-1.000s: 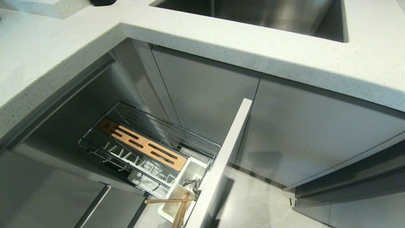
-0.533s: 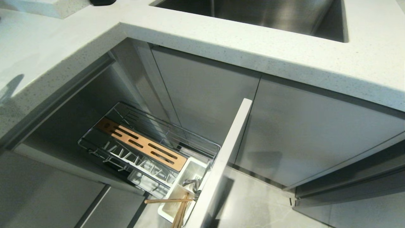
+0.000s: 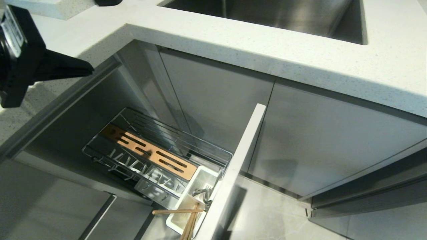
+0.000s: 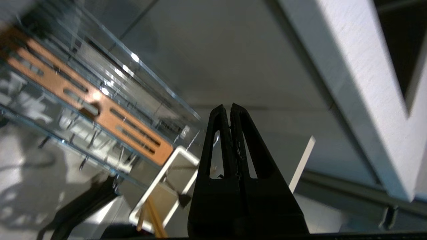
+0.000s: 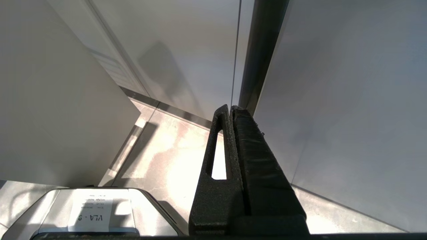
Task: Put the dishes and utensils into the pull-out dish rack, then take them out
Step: Take the chopsticks out of the cupboard
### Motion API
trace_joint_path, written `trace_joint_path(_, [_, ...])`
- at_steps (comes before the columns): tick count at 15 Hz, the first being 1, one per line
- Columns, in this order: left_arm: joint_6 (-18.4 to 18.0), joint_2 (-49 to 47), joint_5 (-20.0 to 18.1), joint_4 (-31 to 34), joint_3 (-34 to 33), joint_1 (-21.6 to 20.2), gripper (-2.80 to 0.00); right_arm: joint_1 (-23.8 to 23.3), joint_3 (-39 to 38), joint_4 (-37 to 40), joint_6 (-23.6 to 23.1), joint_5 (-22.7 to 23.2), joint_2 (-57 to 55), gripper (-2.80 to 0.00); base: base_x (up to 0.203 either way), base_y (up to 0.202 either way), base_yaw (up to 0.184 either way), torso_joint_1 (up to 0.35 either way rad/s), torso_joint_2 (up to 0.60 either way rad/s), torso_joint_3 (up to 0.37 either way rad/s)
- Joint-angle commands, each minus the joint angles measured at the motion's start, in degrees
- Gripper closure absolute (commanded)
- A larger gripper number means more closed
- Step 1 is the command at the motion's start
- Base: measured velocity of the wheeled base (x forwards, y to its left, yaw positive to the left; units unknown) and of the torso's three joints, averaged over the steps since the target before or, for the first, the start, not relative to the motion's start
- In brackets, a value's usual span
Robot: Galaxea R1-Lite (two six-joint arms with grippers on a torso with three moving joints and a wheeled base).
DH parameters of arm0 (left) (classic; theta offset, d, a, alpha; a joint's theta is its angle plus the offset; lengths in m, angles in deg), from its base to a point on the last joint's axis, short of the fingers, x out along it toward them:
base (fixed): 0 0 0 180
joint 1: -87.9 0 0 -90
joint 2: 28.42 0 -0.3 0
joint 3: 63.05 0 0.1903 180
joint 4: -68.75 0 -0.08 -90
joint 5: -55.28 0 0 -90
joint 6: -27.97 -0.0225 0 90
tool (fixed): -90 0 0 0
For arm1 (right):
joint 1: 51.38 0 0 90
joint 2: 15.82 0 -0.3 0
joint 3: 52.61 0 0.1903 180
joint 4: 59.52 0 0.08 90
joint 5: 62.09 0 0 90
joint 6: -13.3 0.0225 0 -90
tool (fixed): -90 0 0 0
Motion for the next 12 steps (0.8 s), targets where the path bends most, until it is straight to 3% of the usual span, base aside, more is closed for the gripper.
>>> trace_joint_path(1, [0.00,-2.92,0.04,4.91,0.26,2.81,0.00,0.02,-0.09,0.00,0.00,-0.01,-0.02,0.00,0.000,0.000,0.000,0.000,0.00,0.000])
trace_joint_path(5, [-3.77,-6.49,-1.72,22.40,4.04,5.53,0.00,0.02,-0.09,0.00,0.00,-0.01,-0.02,0.00,0.000,0.000,0.000,0.000,0.00,0.000])
trace_joint_path(7, [-5.73,-8.84,-7.83,31.79,7.61,6.29,0.00,0.02,-0.09,0.00,0.00,-0.01,-0.02,0.00,0.000,0.000,0.000,0.000,0.00,0.000])
trace_joint_path(9, [-6.56,-11.15,-11.22,35.83,8.80,6.40,0.00,0.11,-0.09,0.00,0.00,-0.01,-0.02,0.00,0.000,0.000,0.000,0.000,0.00,0.000])
trace_joint_path(12, [-6.66,-14.94,-11.13,39.96,8.79,6.41,0.00,0.02,-0.09,-0.09,0.00,-0.01,-0.02,0.00,0.000,0.000,0.000,0.000,0.00,0.000])
